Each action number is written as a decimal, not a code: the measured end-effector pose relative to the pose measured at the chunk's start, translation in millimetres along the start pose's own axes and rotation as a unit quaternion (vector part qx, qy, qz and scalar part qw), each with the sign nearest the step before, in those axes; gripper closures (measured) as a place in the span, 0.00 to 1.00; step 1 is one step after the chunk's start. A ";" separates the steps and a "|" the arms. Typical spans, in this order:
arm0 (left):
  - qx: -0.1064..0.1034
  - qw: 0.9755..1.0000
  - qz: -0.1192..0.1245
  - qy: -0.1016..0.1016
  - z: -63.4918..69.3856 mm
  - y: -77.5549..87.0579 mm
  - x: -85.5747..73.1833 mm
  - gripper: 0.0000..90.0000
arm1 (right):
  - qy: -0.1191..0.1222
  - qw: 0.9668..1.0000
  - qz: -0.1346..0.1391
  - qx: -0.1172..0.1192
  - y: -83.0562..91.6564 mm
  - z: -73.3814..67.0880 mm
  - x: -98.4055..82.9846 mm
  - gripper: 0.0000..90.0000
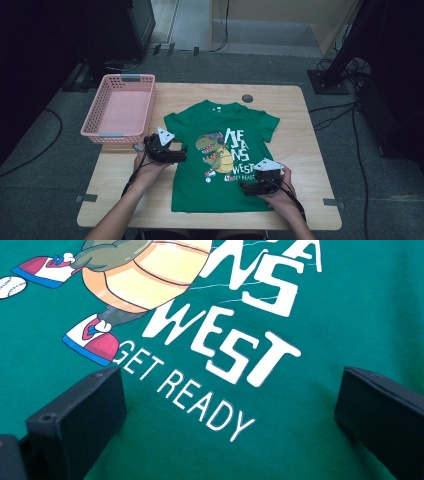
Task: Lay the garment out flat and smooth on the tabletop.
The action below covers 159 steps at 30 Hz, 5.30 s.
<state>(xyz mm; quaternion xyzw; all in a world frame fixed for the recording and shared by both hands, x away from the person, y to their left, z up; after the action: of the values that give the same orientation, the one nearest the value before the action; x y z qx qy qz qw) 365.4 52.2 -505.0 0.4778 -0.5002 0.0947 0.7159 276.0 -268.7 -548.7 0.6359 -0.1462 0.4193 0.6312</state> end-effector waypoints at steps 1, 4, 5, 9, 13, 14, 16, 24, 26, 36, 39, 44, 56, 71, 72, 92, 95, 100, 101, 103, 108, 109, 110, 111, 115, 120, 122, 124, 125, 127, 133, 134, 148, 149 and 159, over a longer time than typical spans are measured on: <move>0.000 1.000 0.000 -0.001 -0.1 1.2 -2.6 0.00 | 0.000 1.000 0.000 0.000 0.0 0.0 0.0 0.00; 0.001 1.000 0.005 0.004 -1.5 6.4 -9.3 0.00 | 0.000 1.000 0.000 0.000 0.0 0.0 0.0 0.00; 0.004 1.000 0.005 0.006 -2.6 8.3 -11.4 0.00 | 0.000 1.000 0.000 0.000 0.0 0.1 0.0 0.00; 0.013 1.000 0.007 0.014 -7.3 15.4 -18.3 0.00 | 0.000 1.000 0.000 0.000 0.0 0.1 0.0 0.00; 0.014 0.999 0.016 0.031 -11.8 24.7 -25.7 0.00 | 0.000 1.000 0.000 0.000 0.0 0.1 0.0 0.00; 0.017 0.999 0.016 0.033 -12.5 26.8 -28.0 0.00 | 0.000 1.000 0.000 0.000 0.0 0.1 0.0 0.00; 0.021 0.999 0.014 0.035 -14.5 30.6 -33.2 0.00 | 0.000 1.000 0.000 0.000 -0.1 0.1 0.0 0.00; 0.030 0.998 0.005 0.049 -23.0 43.2 -53.2 0.00 | 0.000 1.000 0.000 0.000 0.0 0.1 0.0 0.00; 0.032 0.998 0.000 0.050 -24.2 46.2 -57.6 0.00 | 0.000 1.000 0.000 0.000 -0.1 0.1 0.0 0.00; 0.040 0.998 -0.013 0.056 -29.9 63.3 -76.2 0.00 | 0.000 1.000 0.000 0.000 -0.1 0.0 0.0 0.00; 0.044 0.997 -0.025 0.059 -32.4 67.4 -82.4 0.00 | 0.000 1.000 0.000 0.000 -0.1 0.1 0.0 0.00; 0.050 0.996 -0.038 0.063 -35.0 75.1 -88.8 0.00 | 0.000 1.000 0.000 0.000 -0.1 0.0 0.0 0.00; 0.079 0.993 -0.050 0.067 -48.3 96.8 -109.0 0.00 | 0.000 1.000 0.000 0.000 -0.1 0.0 0.0 0.00; 0.098 0.988 -0.047 0.111 -69.5 131.8 -139.3 0.00 | 0.000 1.000 0.000 -0.001 0.0 0.1 0.0 0.00; 0.098 0.987 -0.046 0.116 -70.5 133.4 -140.8 0.00 | -0.001 1.000 0.000 -0.001 0.0 0.1 0.0 0.00; 0.083 0.984 -0.045 0.150 -80.1 131.4 -140.2 0.00 | -0.060 0.998 0.028 -0.015 12.6 12.2 1.0 0.00; 0.082 0.984 -0.045 0.149 -80.5 131.4 -140.2 0.00 | -0.058 0.998 0.032 -0.022 16.9 15.2 0.0 0.00; 0.082 0.984 -0.045 0.149 -80.8 131.3 -140.1 0.00 | -0.063 0.997 0.037 -0.036 22.3 22.3 -0.6 0.00; 0.082 0.984 -0.045 0.149 -80.8 131.3 -140.1 0.00 | -0.064 0.996 0.037 -0.040 23.3 24.3 -0.7 0.00; 0.082 0.984 -0.045 0.149 -80.8 131.3 -140.1 0.00 | -0.069 0.996 0.037 -0.044 24.9 28.2 -1.4 0.00; 0.082 0.984 -0.045 0.149 -80.9 131.3 -140.1 0.00 | -0.078 0.995 0.037 -0.055 27.5 37.8 -4.9 0.00; 0.082 0.984 -0.045 0.149 -80.9 131.3 -140.1 0.00 | -0.080 0.995 0.037 -0.056 27.8 39.4 -5.7 0.00; 0.082 0.984 -0.045 0.149 -80.9 131.3 -140.1 0.00 | -0.080 0.994 0.037 -0.058 28.0 41.0 -6.3 0.00; 0.082 0.984 -0.045 0.149 -80.9 131.3 -140.1 0.00 | -0.081 0.994 0.036 -0.060 28.4 42.4 -6.9 0.00; 0.082 0.984 -0.045 0.149 -80.9 131.3 -140.1 0.00 | -0.087 0.993 0.037 -0.063 29.5 47.1 -8.4 0.00; 0.082 0.984 -0.045 0.149 -80.9 131.3 -140.1 0.00 | -0.094 0.993 0.036 -0.070 30.4 53.7 -10.7 0.00; 0.082 0.984 -0.045 0.149 -80.9 131.3 -140.1 0.00 | -0.098 0.992 0.035 -0.073 30.7 56.6 -11.9 0.00; 0.082 0.984 -0.045 0.149 -80.9 131.3 -140.1 0.00 | -0.100 0.991 0.035 -0.076 31.1 59.6 -13.2 0.00; 0.082 0.984 -0.045 0.149 -80.9 131.3 -140.1 0.00 | -0.102 0.991 0.035 -0.077 31.3 60.6 -13.7 0.00; 0.082 0.984 -0.045 0.149 -80.9 131.3 -140.1 0.00 | -0.102 0.991 0.035 -0.081 31.5 63.0 -14.9 0.00; 0.082 0.984 -0.045 0.149 -80.9 131.3 -140.1 0.00 | -0.111 0.989 0.032 -0.091 32.9 71.4 -18.5 0.00; 0.082 0.984 -0.045 0.149 -80.9 131.3 -140.1 0.00 | -0.113 0.989 0.032 -0.092 32.9 73.0 -19.1 0.00; 0.082 0.984 -0.045 0.149 -80.9 131.3 -140.1 0.00 | -0.138 0.983 0.022 -0.122 34.9 99.2 -32.4 0.00; 0.082 0.984 -0.045 0.149 -80.9 131.3 -140.1 0.00 | -0.140 0.982 0.021 -0.125 35.1 101.0 -33.3 0.00; 0.082 0.984 -0.045 0.149 -80.9 131.3 -140.1 0.00 | -0.157 0.976 0.007 -0.151 36.2 119.9 -44.9 0.00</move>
<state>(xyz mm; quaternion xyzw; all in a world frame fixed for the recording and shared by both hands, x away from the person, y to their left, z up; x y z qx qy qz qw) 267.9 232.2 -544.1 0.5375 -0.3562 0.1731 0.7445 264.7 -400.8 -538.5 0.5903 -0.3092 0.2920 0.6861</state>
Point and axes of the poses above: each handheld gripper's, and its own axes: y roughly backward along the jaws, x roughly out of its top, z roughly to its right, the point moved 3 cm from there along -y, roughly forward along the jaws, and after that the axes turned 14 degrees about -x, right-handed, at the moved point
